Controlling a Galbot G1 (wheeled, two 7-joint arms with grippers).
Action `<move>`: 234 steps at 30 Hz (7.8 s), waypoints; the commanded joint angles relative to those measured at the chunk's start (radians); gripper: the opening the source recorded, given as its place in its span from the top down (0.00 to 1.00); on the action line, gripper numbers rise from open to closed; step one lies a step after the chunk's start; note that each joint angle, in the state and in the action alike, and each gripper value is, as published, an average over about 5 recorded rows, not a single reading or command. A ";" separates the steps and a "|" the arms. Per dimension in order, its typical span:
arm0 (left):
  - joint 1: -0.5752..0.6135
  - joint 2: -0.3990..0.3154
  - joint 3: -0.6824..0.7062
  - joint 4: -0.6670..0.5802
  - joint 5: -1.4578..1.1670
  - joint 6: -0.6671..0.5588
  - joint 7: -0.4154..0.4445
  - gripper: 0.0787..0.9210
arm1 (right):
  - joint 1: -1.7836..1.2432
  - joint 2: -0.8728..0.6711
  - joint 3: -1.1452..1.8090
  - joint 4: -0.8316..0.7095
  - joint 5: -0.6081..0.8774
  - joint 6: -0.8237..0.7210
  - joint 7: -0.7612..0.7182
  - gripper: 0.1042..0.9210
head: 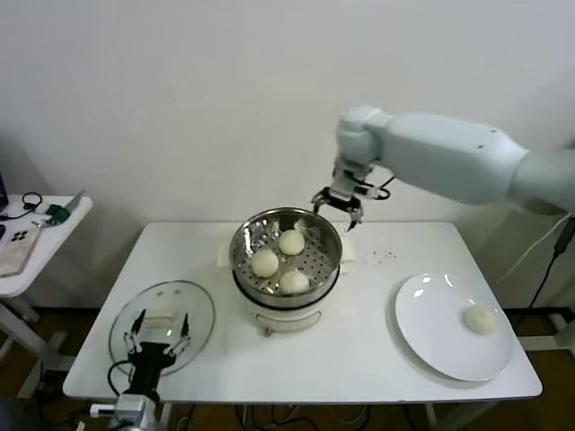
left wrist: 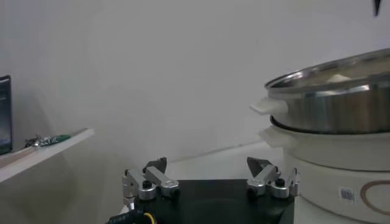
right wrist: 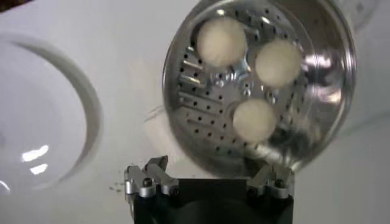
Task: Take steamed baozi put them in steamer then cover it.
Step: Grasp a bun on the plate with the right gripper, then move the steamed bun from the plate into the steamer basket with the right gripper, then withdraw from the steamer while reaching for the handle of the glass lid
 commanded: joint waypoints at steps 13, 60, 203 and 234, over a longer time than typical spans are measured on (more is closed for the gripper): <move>0.001 -0.012 -0.002 -0.029 -0.002 0.011 -0.005 0.12 | -0.470 -0.679 0.265 0.168 0.000 -0.515 0.087 0.12; 0.007 -0.039 -0.017 -0.018 0.008 0.036 -0.026 0.12 | -0.845 -0.407 0.652 -0.305 -0.307 -0.278 -0.042 0.12; -0.047 0.029 0.065 -0.056 0.032 0.048 -0.038 0.12 | -0.249 -0.366 0.206 0.202 0.691 -0.253 0.675 0.12; -0.010 0.056 -0.022 -0.132 0.948 0.193 0.012 0.12 | -2.005 -0.240 2.017 0.527 0.388 -0.317 0.969 0.12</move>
